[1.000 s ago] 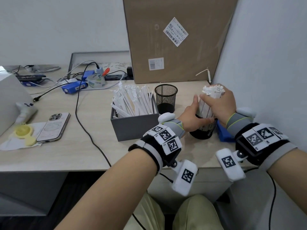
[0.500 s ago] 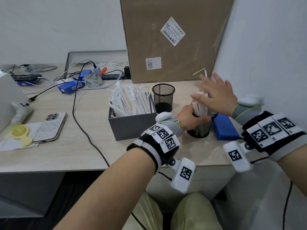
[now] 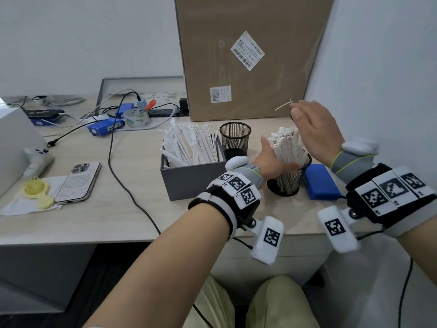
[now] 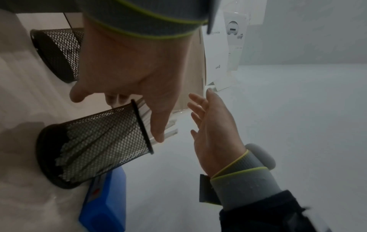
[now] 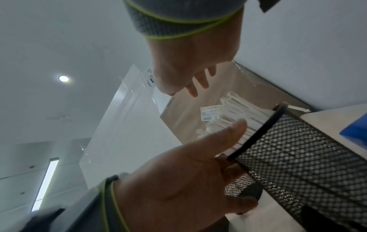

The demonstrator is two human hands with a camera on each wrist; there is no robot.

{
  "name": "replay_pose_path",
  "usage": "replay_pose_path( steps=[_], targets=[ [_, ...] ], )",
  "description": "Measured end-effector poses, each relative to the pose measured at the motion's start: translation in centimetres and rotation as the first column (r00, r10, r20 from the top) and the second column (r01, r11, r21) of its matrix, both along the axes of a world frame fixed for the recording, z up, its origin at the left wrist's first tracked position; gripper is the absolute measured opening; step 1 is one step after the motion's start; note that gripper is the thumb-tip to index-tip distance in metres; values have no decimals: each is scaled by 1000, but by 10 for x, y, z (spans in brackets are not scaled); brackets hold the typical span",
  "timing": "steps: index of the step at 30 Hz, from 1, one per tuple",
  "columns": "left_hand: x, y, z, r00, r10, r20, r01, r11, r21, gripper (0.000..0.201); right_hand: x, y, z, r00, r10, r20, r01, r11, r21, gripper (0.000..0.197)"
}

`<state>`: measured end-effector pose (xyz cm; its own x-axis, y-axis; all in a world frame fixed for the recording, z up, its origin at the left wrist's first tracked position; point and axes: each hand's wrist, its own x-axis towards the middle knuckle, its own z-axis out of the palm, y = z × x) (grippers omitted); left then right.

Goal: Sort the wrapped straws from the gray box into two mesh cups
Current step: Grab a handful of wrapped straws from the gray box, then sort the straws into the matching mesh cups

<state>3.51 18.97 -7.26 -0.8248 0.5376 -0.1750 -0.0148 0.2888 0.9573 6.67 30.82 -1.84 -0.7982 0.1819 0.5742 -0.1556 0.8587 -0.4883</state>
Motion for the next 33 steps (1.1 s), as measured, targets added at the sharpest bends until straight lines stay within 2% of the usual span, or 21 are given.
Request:
replay_pose_path(
  steps=[4, 7, 11, 13, 16, 18, 20, 23, 25, 28, 33],
  targets=[
    [-6, -13, 20, 994, 94, -50, -90, 993, 82, 119, 3, -20, 8, 996, 1, -92, -4, 999, -40, 42],
    [-12, -35, 39, 972, 208, -114, -187, 968, 169, 97, 3, -39, 11, 984, -22, -175, 6, 996, -90, 25],
    [-20, -90, 58, 856, 452, -252, -378, 879, 292, 57, -7, -85, 12, 963, 43, -265, -65, 995, -73, 19],
    [-25, -118, 58, 770, 559, -308, -480, 825, 299, 48, -16, -106, 6, 978, 76, -194, -87, 995, -49, 20],
    [-35, -161, 50, 641, 646, -415, -627, 752, 203, 48, -34, -138, -6, 999, 32, -12, -31, 999, 34, 29],
    [-37, -180, 42, 610, 662, -436, -700, 708, 95, 53, -44, -154, -15, 990, -3, 138, -3, 999, 47, 40],
    [-39, -190, 33, 646, 641, -415, -709, 705, -16, 59, -54, -165, -24, 961, -26, 275, 18, 999, 31, 46],
    [-42, -192, 17, 736, 583, -343, -654, 744, -136, 71, -64, -174, -39, 923, -31, 383, 27, 1000, 15, 41],
    [-42, -190, 10, 772, 535, -342, -611, 774, -167, 67, -67, -177, -50, 904, -24, 427, 17, 1000, 19, 40],
    [-46, -183, 4, 785, 454, -421, -589, 757, -282, 49, -69, -174, -60, 892, -5, 453, -25, 998, 60, 50],
    [-55, -171, 7, 758, 353, -548, -612, 674, -413, 52, -72, -170, -58, 863, 19, 505, -51, 997, 50, 57]
  ],
)
